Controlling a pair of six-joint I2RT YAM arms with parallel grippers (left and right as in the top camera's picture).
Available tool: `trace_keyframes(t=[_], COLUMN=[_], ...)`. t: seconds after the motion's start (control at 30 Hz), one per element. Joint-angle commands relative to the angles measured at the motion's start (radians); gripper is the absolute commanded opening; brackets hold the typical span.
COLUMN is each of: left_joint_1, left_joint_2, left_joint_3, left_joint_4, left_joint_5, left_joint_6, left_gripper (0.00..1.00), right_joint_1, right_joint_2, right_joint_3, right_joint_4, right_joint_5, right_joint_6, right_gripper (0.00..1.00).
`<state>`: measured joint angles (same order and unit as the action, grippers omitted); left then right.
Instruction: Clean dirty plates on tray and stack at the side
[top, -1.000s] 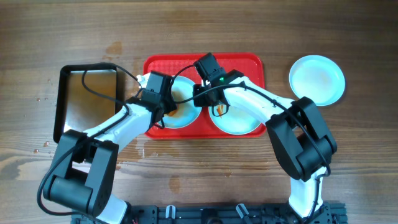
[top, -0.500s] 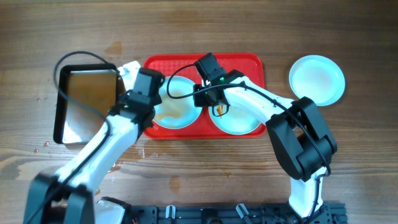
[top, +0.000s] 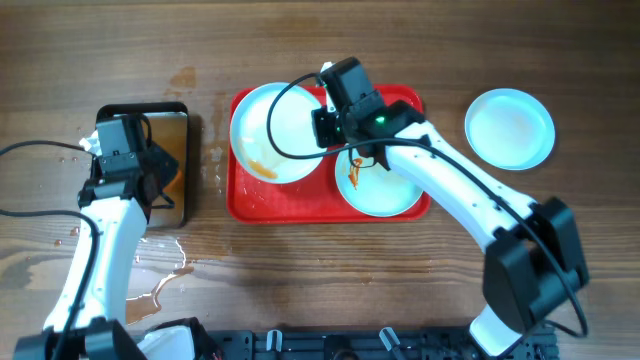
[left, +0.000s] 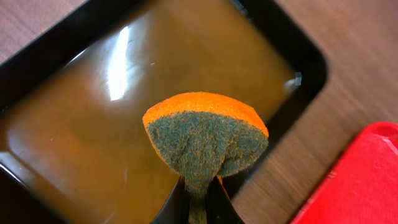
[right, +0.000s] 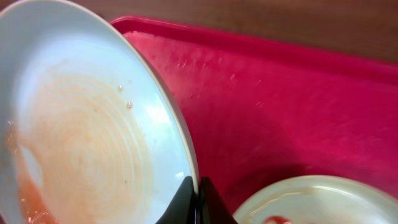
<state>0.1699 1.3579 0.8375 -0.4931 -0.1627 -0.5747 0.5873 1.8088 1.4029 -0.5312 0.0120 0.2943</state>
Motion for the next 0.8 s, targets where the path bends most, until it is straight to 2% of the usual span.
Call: trace_keyframes(t=[0.0,0.13,0.27,0.4,0.43,0.57,0.7,0.77], left_joint_1=[0.059,0.122,0.13,0.132,0.132,0.132,0.132,0.132], left_joint_2=[0.064,0.119,0.153,0.187,0.192,0.193,0.193,0.193], left_joint_3=[-0.005,-0.005,-0.005,-0.005,-0.005,-0.005,-0.005,-0.005], left_joint_4=[0.031,0.07,0.08,0.099,0.105,0.112,0.112,0.111], left_joint_5=[0.032,0.036,0.039,0.039,0.039,0.039,0.039,0.039], left_joint_6=[-0.006,-0.005,-0.005,-0.005,-0.005,-0.005,0.021,0.021], left_gripper=[0.04,0.04,0.04,0.04,0.04,0.04,0.04,0.04], right_joint_1=[0.0,0.052,0.142,0.233,0.27,0.337,0.366,0.366], right_joint_2=[-0.086,-0.142,-0.148,-0.148,-0.148,-0.148,-0.148,-0.148], right_joint_3=[0.039,0.039,0.039,0.039,0.039,0.039,0.039,0.039], right_joint_4=[-0.005,0.011,0.07,0.154,0.198,0.305,0.395,0.403], right_joint_5=[0.202,0.438,0.624,0.808,0.879,0.984,1.052,1.075], right_joint_6=[-0.149,-0.301,-0.455,-0.614,-0.701,-0.881,-0.979,-0.947], right_gripper=[0.04,0.04,0.04,0.04,0.04,0.04,0.04,0.04])
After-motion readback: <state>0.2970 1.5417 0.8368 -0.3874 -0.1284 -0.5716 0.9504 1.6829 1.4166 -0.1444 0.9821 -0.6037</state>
